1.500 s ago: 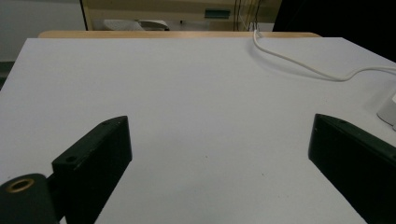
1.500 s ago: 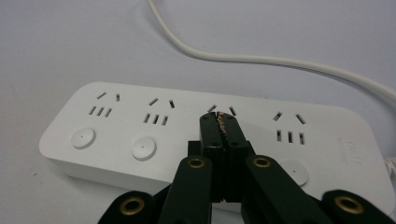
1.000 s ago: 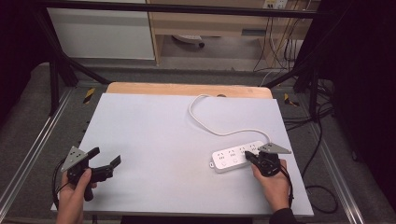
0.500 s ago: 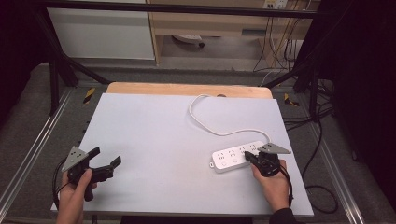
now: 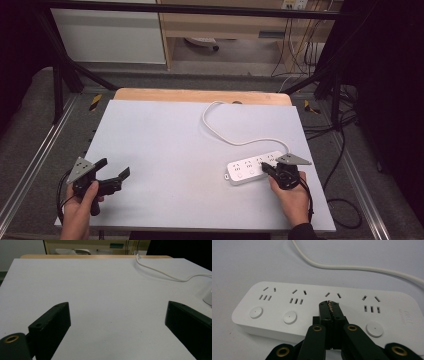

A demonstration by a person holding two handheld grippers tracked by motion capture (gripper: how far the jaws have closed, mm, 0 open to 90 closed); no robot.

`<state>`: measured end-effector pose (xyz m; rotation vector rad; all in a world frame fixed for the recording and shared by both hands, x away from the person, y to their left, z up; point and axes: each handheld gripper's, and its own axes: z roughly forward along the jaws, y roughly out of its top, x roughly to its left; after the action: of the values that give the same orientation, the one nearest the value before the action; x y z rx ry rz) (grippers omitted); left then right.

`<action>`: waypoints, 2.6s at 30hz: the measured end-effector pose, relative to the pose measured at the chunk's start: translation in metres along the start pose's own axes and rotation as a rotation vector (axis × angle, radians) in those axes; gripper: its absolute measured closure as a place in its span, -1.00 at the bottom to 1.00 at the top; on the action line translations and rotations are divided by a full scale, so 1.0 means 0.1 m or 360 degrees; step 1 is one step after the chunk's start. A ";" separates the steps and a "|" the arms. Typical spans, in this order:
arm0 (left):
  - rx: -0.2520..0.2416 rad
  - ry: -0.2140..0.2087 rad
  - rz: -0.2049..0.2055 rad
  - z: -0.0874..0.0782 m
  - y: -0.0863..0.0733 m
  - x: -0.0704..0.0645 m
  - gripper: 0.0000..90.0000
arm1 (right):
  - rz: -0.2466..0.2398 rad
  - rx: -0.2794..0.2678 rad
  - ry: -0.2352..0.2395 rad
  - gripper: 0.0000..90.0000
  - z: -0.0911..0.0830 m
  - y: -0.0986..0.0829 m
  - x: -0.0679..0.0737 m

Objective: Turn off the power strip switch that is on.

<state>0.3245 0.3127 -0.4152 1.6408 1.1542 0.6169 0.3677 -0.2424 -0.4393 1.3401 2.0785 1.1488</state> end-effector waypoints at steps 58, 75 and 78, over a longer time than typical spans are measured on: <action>0.0022 0.0004 0.0006 0.01 -0.01 0.01 -0.87 | 0.0003 -0.0010 -0.0002 1.00 0.00 -0.01 -0.02; 0.0026 0.0004 0.0010 0.01 -0.01 0.00 -0.87 | -0.0013 -0.0010 -0.0016 1.00 0.00 -0.01 0.00; 0.0023 0.0005 0.0009 0.02 -0.01 0.00 -0.87 | -0.0019 -0.0009 -0.0015 1.00 0.01 -0.01 0.00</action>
<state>0.3256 0.3124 -0.4168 1.6564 1.1591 0.6162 0.3674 -0.2425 -0.4407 1.3264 2.0723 1.1405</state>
